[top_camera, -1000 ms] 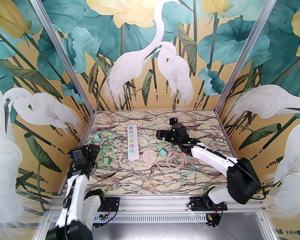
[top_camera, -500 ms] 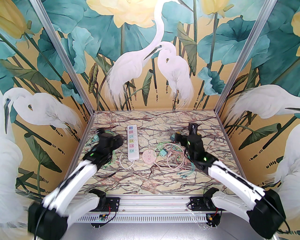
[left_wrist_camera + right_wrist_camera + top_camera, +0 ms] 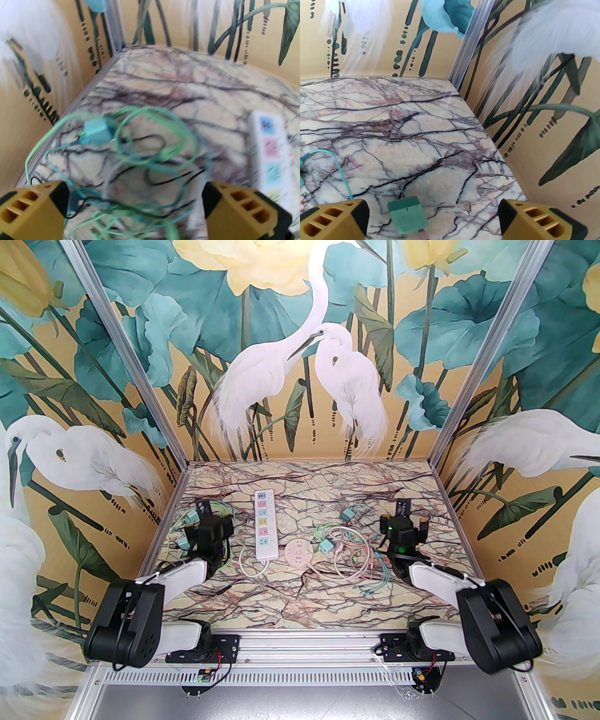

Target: Pull the plug off the socket

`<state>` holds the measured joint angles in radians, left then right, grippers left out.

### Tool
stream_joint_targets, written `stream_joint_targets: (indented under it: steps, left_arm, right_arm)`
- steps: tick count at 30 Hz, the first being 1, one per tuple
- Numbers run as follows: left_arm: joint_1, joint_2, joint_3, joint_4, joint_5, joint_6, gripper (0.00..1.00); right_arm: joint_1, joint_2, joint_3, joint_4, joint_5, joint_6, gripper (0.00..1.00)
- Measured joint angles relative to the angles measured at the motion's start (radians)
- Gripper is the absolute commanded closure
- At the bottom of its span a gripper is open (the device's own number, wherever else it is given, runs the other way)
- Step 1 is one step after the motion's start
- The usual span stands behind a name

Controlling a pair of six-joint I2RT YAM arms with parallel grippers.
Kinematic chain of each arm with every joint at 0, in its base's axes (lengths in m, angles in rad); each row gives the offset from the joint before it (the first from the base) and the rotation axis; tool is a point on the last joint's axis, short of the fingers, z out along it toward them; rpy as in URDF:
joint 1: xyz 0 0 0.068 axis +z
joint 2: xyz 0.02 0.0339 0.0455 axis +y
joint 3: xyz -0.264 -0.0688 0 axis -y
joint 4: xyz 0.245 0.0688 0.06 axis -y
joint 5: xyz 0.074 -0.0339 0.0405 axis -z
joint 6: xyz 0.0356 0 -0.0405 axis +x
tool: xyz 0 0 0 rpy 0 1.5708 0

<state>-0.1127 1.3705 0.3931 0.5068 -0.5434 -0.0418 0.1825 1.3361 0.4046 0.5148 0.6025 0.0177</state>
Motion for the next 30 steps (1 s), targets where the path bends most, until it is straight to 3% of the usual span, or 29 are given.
stream_joint_targets:
  steps: [10, 15, 19, 23, 30]
  left_arm:
    - [0.181, 0.026, 0.072, 0.086, 0.235, -0.045, 0.0]
    - [0.191, 0.026, 0.088, 0.018, 0.277, -0.078, 0.0]
    - [0.192, 0.024, 0.078, 0.012, 0.28, -0.09, 0.0]
    - [0.192, 0.036, 0.01, 0.152, 0.325, -0.093, 0.0]
    - [0.191, 0.072, 0.008, 0.227, 0.39, -0.087, 0.0]
  right_arm:
    - [-0.122, 0.047, -0.07, 0.287, -0.261, 0.022, 0.01]
    - [-0.151, 0.22, -0.191, 0.565, -0.329, 0.034, 0.01]
    - [-0.151, 0.246, -0.234, 0.653, -0.349, 0.035, 0.01]
    - [-0.153, 0.225, -0.212, 0.678, -0.357, 0.039, 0.01]
    - [-0.179, 0.222, -0.13, 0.592, -0.418, 0.046, 0.01]
